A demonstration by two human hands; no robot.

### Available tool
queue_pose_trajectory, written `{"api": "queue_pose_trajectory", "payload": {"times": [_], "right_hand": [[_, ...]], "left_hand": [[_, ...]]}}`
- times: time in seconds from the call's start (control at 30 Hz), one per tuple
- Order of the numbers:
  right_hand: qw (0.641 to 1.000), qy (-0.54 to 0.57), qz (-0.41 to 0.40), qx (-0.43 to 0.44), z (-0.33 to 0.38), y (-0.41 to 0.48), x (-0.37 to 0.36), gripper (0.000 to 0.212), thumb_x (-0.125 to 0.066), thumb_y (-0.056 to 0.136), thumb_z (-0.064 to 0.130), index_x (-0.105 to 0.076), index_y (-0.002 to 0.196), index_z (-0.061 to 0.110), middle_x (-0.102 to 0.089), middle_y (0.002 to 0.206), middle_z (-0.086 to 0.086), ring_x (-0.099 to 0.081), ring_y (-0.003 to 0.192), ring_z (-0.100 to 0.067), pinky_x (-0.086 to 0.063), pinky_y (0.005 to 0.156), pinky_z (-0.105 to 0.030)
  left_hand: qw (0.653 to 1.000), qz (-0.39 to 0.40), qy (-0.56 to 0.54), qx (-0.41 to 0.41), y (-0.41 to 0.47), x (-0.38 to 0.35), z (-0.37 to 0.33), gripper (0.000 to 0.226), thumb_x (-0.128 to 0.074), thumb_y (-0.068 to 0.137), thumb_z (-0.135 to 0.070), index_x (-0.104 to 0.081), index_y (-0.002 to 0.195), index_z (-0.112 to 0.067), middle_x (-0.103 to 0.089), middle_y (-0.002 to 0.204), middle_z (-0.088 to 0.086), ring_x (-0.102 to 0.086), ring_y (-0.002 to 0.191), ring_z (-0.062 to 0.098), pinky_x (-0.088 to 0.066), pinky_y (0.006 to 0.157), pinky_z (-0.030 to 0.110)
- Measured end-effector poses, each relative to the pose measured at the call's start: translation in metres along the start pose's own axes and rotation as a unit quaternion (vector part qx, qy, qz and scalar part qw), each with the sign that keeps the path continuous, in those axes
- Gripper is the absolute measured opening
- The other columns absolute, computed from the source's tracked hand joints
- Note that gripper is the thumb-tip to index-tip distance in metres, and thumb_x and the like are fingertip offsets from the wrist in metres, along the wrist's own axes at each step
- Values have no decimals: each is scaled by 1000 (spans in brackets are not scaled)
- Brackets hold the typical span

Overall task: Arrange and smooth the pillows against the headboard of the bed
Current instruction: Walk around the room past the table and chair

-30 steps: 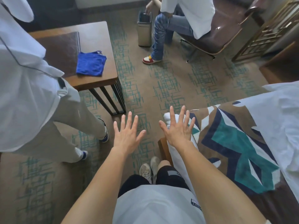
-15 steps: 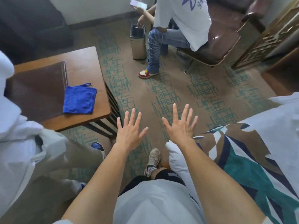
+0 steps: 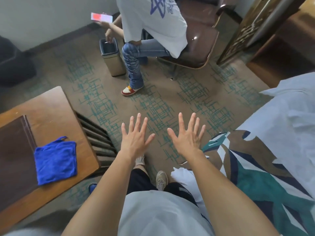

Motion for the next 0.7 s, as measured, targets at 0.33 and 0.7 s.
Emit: {"api": "queue_pose_trajectory", "payload": {"times": [0.33, 0.7], "right_hand": [[985, 20, -29, -169, -27, 90, 35, 83, 2, 88, 79, 21, 157, 36, 24, 165, -20, 16, 154, -39, 11, 121, -62], [950, 57, -47, -305, -62, 137, 76, 81, -7, 92, 77, 18, 158, 37, 24, 166, -18, 17, 154, -37, 11, 121, -62]], "left_hand": [[983, 34, 49, -173, 162, 43, -25, 83, -11, 95, -73, 1, 162, -26, 13, 169, 2, 14, 155, 28, 3, 120, 61], [944, 28, 100, -312, 281, 91, -91, 80, -19, 96, -68, -2, 161, -24, 10, 170, 2, 9, 155, 30, -1, 120, 63]]}}
Point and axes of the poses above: each hand's wrist, its own y-axis towards the middle knuckle, its own x-axis out of the back of the hand, z = x × y, the point moved 7 cm from there along y, towards the middle knuckle
